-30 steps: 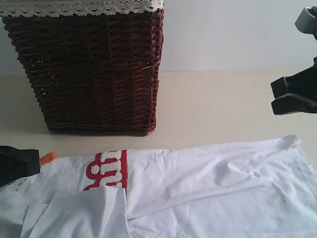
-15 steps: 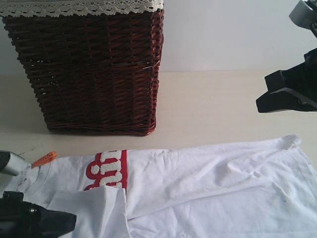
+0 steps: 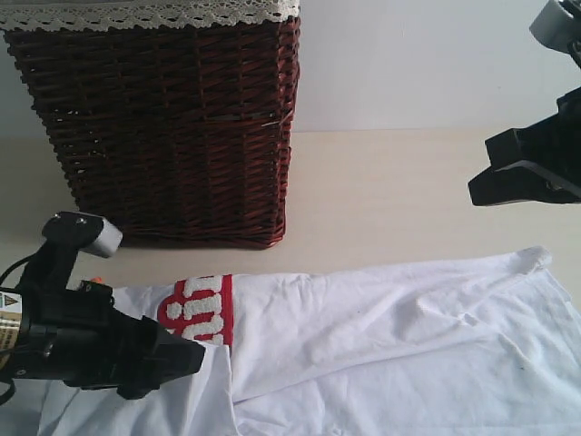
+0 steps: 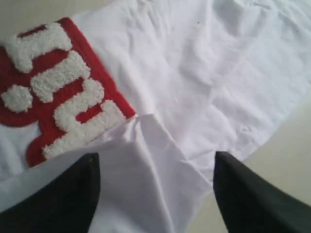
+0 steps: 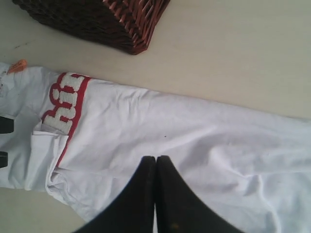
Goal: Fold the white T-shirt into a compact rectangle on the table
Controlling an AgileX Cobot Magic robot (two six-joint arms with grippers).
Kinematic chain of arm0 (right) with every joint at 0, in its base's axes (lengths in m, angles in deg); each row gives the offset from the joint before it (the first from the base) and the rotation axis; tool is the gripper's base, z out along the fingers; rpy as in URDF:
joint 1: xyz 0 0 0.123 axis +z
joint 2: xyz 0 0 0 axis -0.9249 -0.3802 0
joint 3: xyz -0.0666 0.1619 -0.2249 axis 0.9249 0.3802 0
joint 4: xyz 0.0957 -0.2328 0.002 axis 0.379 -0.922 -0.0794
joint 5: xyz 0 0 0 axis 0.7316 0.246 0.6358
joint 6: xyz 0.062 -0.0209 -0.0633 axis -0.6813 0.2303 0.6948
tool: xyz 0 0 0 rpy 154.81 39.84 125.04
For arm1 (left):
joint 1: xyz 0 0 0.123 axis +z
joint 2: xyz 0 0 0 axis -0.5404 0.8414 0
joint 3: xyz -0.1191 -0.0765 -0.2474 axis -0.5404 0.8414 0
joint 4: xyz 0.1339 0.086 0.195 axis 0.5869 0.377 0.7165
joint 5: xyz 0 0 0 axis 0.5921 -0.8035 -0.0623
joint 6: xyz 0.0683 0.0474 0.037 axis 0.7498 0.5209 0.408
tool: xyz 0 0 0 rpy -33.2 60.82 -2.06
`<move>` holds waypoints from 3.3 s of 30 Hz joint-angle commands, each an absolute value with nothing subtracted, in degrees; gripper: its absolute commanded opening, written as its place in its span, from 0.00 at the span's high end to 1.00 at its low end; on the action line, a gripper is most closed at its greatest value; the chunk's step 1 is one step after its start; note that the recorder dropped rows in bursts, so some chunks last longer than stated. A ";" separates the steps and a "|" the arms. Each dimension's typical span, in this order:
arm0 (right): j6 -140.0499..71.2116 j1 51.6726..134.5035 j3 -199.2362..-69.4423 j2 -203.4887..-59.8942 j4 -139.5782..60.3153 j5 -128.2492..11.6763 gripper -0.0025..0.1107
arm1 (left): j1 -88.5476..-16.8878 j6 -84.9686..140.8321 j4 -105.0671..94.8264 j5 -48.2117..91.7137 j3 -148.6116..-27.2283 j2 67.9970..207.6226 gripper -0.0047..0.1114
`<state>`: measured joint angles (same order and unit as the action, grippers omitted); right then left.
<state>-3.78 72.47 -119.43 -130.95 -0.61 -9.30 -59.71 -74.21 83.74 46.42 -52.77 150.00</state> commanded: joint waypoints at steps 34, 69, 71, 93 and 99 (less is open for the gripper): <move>-3.25 72.33 -119.59 -130.53 -2.11 -11.70 0.98 | -65.50 -59.11 89.42 44.64 -67.11 166.80 0.93; -3.39 72.33 -119.59 -130.53 -2.24 -11.34 0.98 | -65.50 -73.12 88.01 31.26 -56.81 164.50 0.96; -3.39 72.33 -119.59 -130.53 -2.24 -11.34 0.98 | -65.40 -73.37 88.01 28.83 -56.81 164.63 0.96; -3.39 72.33 -119.59 -130.53 -2.24 -11.07 0.98 | -65.50 -73.75 86.45 43.89 -57.86 159.84 0.96; -3.39 72.33 -119.59 -130.53 -2.24 -10.57 0.98 | -65.50 -72.20 85.62 38.10 -57.86 167.06 0.96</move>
